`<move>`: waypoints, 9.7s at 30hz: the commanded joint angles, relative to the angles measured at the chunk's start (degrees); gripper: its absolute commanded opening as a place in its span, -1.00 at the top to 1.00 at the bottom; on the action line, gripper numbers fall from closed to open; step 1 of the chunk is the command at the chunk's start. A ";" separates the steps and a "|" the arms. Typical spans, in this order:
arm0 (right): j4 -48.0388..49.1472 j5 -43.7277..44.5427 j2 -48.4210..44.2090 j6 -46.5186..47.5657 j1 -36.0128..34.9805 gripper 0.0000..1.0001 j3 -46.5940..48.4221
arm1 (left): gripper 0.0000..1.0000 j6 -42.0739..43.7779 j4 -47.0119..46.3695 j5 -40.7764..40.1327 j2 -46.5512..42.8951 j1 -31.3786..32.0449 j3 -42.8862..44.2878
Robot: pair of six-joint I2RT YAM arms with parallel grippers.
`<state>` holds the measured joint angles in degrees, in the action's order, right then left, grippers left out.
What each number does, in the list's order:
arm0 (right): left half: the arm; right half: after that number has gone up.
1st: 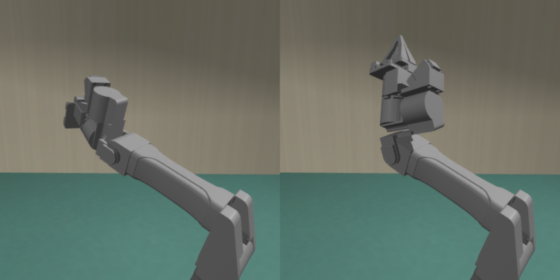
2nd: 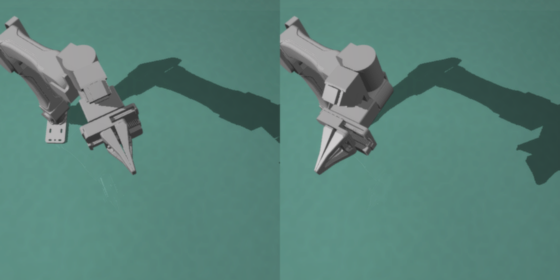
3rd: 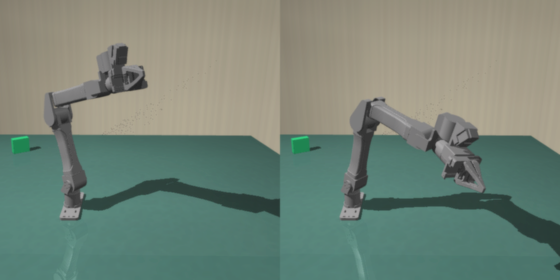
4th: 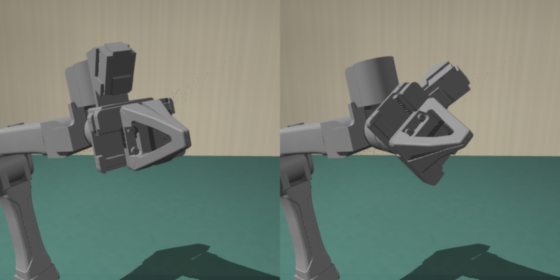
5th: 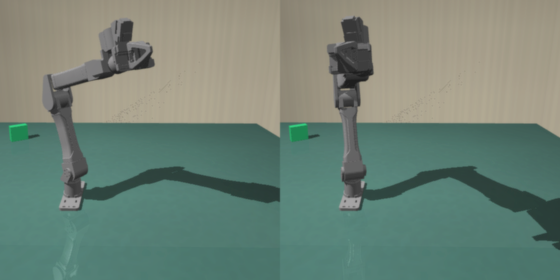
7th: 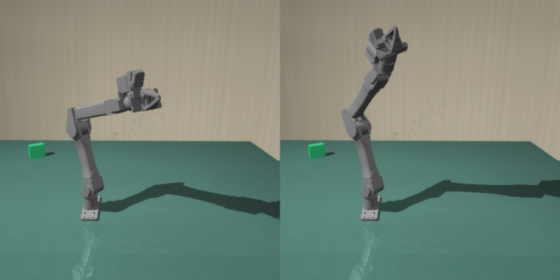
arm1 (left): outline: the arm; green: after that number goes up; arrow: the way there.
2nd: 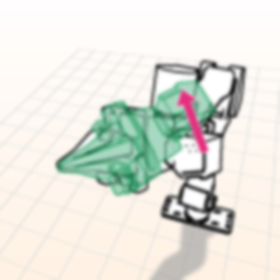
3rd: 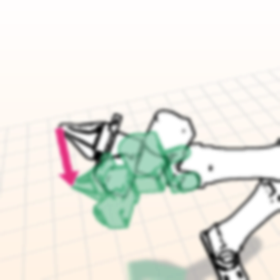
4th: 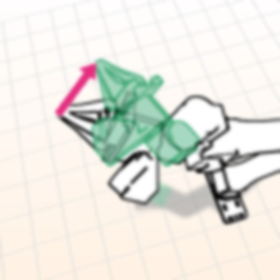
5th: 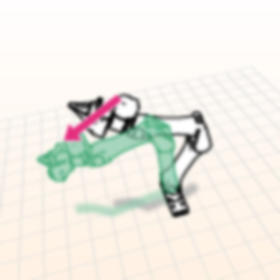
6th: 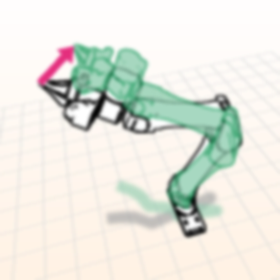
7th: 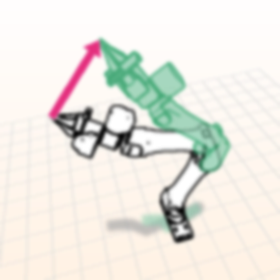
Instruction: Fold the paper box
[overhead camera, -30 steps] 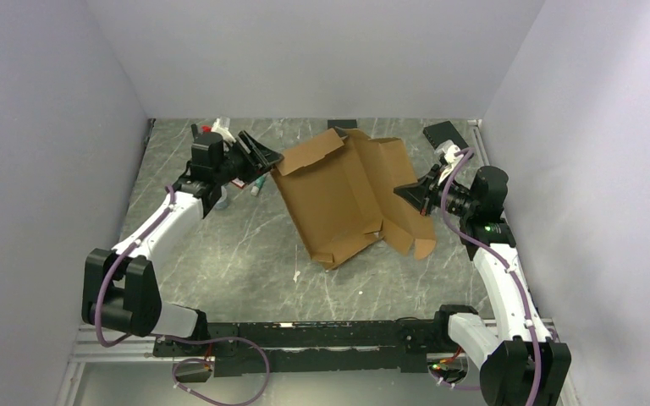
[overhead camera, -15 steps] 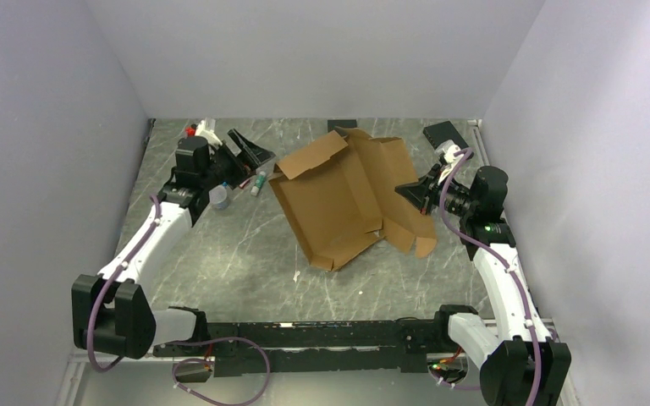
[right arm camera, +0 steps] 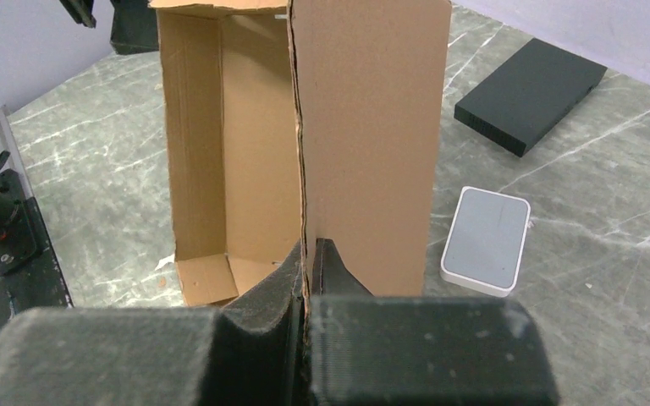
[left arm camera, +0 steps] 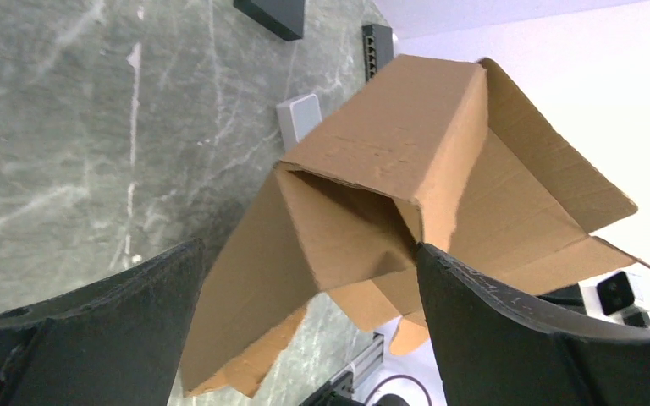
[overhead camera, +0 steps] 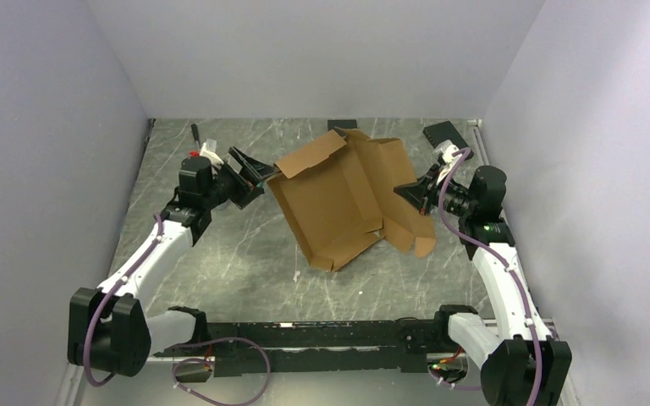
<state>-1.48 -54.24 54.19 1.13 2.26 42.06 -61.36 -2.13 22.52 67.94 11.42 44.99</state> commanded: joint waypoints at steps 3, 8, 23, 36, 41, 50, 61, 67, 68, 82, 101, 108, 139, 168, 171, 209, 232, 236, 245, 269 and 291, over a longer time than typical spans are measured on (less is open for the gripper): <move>0.31 -0.23 0.47 0.75 -0.44 1.00 1.84 | -0.99 -4.67 -2.06 -4.75 -3.34 3.63 1.92; 0.33 -0.25 0.42 0.82 -0.42 1.00 1.71 | -0.99 -7.10 -4.14 -6.89 -2.29 4.49 2.24; 1.18 -4.02 0.24 0.27 -1.23 1.00 1.47 | -0.99 -11.61 0.09 -15.43 0.16 10.64 5.56; 3.08 -12.17 -1.41 -0.95 -0.86 1.00 2.01 | -0.99 -10.40 0.93 -16.83 6.11 10.57 9.91; 2.80 -13.41 -1.57 -0.95 -0.73 1.00 2.40 | -0.99 -9.58 0.53 -16.47 6.47 10.64 9.69; 7.12 -19.76 -1.55 -5.56 -0.64 1.00 1.18 | -0.99 -8.56 0.44 -17.01 5.44 10.34 8.66; 8.20 -16.78 -0.87 -6.87 -0.96 1.00 0.12 | -0.99 -5.51 1.21 -14.06 7.62 10.03 10.29; 7.30 -14.60 -0.41 -6.32 -1.12 1.00 0.19 | -0.99 -1.16 4.35 -13.00 8.77 10.02 12.66; 7.14 -14.28 -0.34 -6.19 -1.13 1.00 0.21 | -0.99 -0.45 4.70 -13.07 8.78 9.98 12.88; 6.27 -12.67 0.48 -5.53 -1.40 1.00 0.30 | -0.88 5.80 6.04 -14.35 8.52 9.94 13.26; 6.26 -11.46 0.96 -5.58 -1.96 1.00 0.15 | -0.68 9.79 9.76 -17.51 9.44 10.03 14.64; 6.50 -10.07 1.18 -5.88 -2.00 1.00 -0.14 | -0.61 11.54 10.45 -18.63 9.75 10.20 14.73; 6.92 -8.43 2.41 -5.93 -4.72 1.00 -0.76 | -0.30 18.09 14.73 -26.02 10.09 13.43 17.03; 8.34 -9.93 2.88 -7.10 -6.32 1.00 -1.28 | 0.13 24.44 13.36 -33.26 12.65 14.59 18.03; 8.21 -8.44 3.04 -7.19 -6.35 1.00 -1.37 | 0.13 25.63 11.39 -33.00 12.49 14.77 17.21; 10.33 -6.20 3.27 -8.29 -10.47 1.00 -2.59 | 0.61 29.60 6.96 -31.48 15.82 16.41 17.51; 7.67 -4.21 2.56 -5.25 -12.66 1.00 -1.66 | 1.00 29.42 7.56 -30.73 19.60 16.44 21.69; 3.68 -4.05 1.21 -1.74 -12.66 0.83 0.54 | 1.00 30.56 9.35 -31.50 19.51 16.40 22.76; -9.37 -1.19 -2.21 8.00 -9.47 -0.13 7.00 | 1.00 32.72 14.32 -31.73 19.21 16.55 26.02; -44.16 5.71 11.34 41.28 -9.41 -0.98 44.28 | 1.00 39.26 20.30 -27.70 21.89 17.03 32.22; -36.32 23.40 42.41 49.81 -27.31 -0.75 54.04 | 1.00 40.89 19.12 -24.28 23.61 18.92 32.44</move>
<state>-40.16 -34.94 94.15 48.38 -23.94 90.28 -21.63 18.74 -3.27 91.05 29.76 75.24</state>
